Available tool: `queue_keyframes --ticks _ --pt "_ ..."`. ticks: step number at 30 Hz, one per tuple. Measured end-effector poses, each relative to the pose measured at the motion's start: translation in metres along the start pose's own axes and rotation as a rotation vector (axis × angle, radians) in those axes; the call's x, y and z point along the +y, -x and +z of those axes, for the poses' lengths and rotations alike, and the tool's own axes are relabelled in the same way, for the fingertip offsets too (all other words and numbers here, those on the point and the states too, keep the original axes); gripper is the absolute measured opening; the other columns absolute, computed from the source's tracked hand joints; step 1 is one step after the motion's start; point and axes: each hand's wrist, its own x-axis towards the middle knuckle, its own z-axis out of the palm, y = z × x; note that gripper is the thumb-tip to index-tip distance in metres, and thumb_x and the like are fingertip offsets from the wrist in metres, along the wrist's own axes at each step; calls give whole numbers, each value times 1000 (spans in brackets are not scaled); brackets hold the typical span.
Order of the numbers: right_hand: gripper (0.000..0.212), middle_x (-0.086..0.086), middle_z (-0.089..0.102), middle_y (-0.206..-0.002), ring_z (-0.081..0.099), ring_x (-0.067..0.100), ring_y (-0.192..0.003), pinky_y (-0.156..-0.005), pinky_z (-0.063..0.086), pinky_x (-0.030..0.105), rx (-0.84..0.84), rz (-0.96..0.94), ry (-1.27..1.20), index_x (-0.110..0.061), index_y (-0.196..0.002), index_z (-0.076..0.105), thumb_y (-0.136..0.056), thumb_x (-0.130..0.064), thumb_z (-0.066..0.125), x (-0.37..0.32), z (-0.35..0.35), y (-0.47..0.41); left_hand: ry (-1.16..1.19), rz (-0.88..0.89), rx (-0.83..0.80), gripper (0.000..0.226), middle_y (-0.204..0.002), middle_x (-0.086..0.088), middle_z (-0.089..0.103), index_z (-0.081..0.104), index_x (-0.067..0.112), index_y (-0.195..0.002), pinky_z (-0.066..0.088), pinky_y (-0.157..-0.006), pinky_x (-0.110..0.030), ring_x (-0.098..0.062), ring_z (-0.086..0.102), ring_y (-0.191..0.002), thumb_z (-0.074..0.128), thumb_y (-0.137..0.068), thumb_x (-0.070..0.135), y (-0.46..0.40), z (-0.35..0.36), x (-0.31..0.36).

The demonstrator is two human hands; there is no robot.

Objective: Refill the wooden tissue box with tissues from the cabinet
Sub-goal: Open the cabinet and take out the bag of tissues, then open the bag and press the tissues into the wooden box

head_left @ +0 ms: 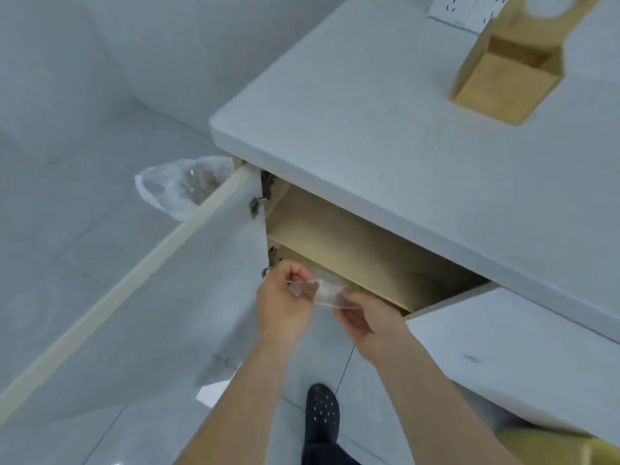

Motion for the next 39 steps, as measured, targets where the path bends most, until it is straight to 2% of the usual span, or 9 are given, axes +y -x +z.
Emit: queue_keyframes --ticks 4,7,9,14,19,23,30,35,39 --pt "19 11 73 -68 69 22 -69 -58 60 32 -34 13 19 -7 -89 69 -80 10 72 1 5 91 -1 34 -40 24 -84 11 67 61 30 -81 49 -73 -20 -5 61 -78 73 -82 10 53 -60 45" --pt "41 11 73 -99 72 24 -86 -71 61 36 -70 -98 92 -17 -112 67 -81 9 72 -7 13 145 -13 93 8 19 -85 12 67 58 40 -97 46 -70 -12 3 63 -82 71 -86 31 75 -108 72" --pt "46 9 71 -108 71 26 -93 -71 62 36 -107 -158 152 -23 -116 69 -81 7 72 -14 18 174 -45 105 112 21 -96 13 68 57 41 -109 45 -75 -14 4 64 -93 65 -90 41 80 -144 84" --pt "38 12 74 -106 69 35 -103 -82 60 49 -236 -213 363 -27 -97 77 -82 5 64 -22 23 230 -394 48 320 47 -134 -12 60 55 20 -138 44 -104 -46 -32 53 -127 63 -94 36 76 -228 68" --pt "41 12 72 -110 73 32 -95 -73 62 40 -367 -271 411 -23 -108 71 -86 10 58 -21 8 248 -626 -334 -15 80 -160 -15 38 23 18 -161 33 -118 -51 -38 37 -146 53 -96 53 65 -279 7" --pt "38 21 65 -112 71 30 -86 -74 60 38 -414 -249 509 -4 -117 64 -82 12 62 -26 -10 249 -669 -378 -81 76 -149 -15 48 31 12 -157 42 -111 -49 -37 47 -136 54 -96 52 77 -269 -11" --pt "18 16 75 -97 75 20 -73 -75 63 39 -208 -271 523 -9 -96 75 -82 2 71 -37 -18 234 -624 -404 -87 61 -139 -11 52 38 14 -150 46 -98 -43 -33 54 -125 53 -96 36 128 -205 3" --pt "14 13 78 -93 77 22 -76 -77 62 37 -152 -246 449 -15 -90 78 -87 -5 67 -66 -31 215 -450 -463 -115 35 -109 2 58 50 20 -126 45 -75 -35 -22 62 -89 54 -92 26 163 -123 23" --pt "25 18 75 -100 76 29 -82 -83 61 45 -166 -166 336 -2 -93 76 -83 11 57 -109 -43 203 -179 -555 -227 24 -105 2 68 54 21 -115 51 -73 -31 -15 66 -87 51 -92 13 167 -49 59"
